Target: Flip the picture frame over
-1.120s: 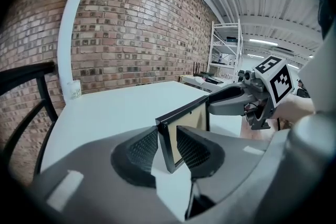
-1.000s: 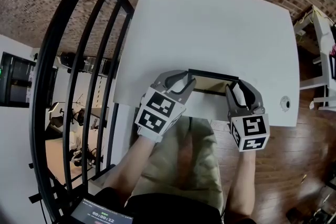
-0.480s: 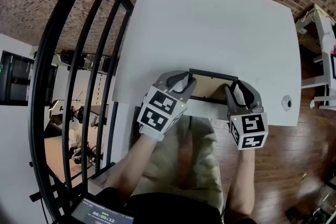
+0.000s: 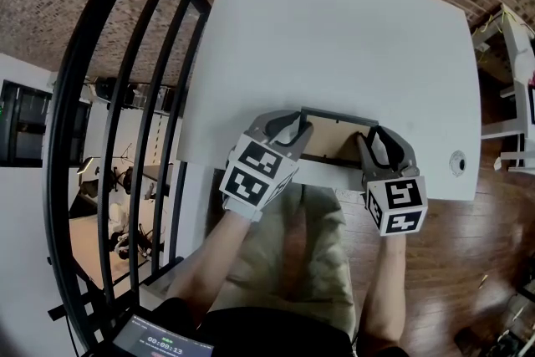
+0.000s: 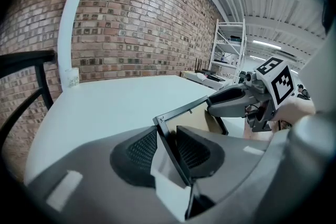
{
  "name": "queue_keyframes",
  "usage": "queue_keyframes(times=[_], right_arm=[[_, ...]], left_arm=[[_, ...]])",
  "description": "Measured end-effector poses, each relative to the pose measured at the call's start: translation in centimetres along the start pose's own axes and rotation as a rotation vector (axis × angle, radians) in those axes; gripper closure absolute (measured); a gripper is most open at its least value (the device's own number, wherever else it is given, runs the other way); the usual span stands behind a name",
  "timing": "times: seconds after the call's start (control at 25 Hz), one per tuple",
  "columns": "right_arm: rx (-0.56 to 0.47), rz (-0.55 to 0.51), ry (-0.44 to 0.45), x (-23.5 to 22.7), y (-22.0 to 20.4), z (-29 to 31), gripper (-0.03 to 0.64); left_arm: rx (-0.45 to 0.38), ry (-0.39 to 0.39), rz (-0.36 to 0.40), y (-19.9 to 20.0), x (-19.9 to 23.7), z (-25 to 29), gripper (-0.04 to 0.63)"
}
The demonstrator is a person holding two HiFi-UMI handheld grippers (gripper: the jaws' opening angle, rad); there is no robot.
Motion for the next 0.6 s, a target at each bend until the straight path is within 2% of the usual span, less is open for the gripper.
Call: queue_keyframes(times=[0.6], right_arm=[[0.029, 0.078, 0.008, -0.44, -1.03, 0.87, 0.484]], left_arm=[[0.007, -0.007, -0.032, -0.83, 0.52, 0.79, 0.465]])
Point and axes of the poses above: the fingertips, and each gripper's own axes: z forward along the fingers, x to its left, y out of its top, the point moved 8 cm from there along -z, backward along the fingers, and after that the axes turned 12 degrees about -x, right-handed, at the moved point
